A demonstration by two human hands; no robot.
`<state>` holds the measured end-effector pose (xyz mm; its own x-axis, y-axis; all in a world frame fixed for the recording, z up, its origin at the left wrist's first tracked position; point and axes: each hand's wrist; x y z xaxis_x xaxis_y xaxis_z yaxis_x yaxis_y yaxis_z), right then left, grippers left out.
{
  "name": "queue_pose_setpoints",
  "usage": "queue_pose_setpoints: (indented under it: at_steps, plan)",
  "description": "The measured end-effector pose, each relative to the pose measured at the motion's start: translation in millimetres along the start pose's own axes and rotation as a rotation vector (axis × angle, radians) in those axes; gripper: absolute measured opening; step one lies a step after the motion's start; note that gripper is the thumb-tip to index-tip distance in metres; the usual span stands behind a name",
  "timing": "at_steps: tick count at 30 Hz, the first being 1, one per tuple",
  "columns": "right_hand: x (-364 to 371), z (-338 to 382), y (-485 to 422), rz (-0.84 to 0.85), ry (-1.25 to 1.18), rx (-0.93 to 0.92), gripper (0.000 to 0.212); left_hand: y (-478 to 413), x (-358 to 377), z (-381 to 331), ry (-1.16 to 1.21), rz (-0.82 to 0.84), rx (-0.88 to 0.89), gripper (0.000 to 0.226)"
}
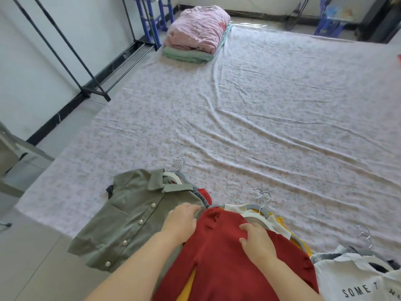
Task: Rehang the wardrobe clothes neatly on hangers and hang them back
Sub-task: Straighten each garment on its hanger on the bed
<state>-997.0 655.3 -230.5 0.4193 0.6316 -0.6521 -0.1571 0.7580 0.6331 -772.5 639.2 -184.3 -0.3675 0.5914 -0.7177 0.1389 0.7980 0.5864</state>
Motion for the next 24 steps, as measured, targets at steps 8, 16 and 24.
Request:
queue_pose_setpoints:
  at_steps: [8,16,24]
  plan:
    - [31.7,81.4,-31.3,-0.036,0.032,0.081,0.04,-20.8,-38.7,95.0,0.022,0.034,0.081,0.046]
    - [72.9,198.1,-110.0,-0.036,-0.057,0.146,0.036,-78.4,-86.3,220.3,-0.022,0.107,0.151,0.045]
    - [79.4,228.8,-221.0,-0.051,-0.123,0.17,0.038,-160.0,-84.5,276.2,-0.042,0.084,0.151,0.046]
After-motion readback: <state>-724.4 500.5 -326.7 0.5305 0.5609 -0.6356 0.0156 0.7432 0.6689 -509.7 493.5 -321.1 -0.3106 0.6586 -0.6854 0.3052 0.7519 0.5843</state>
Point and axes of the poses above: each hand's wrist, its own y-axis away from the middle knuckle, its own x-axis out of the palm, z = x × y, and after that the axes turned 11 degrees about z, right-handed
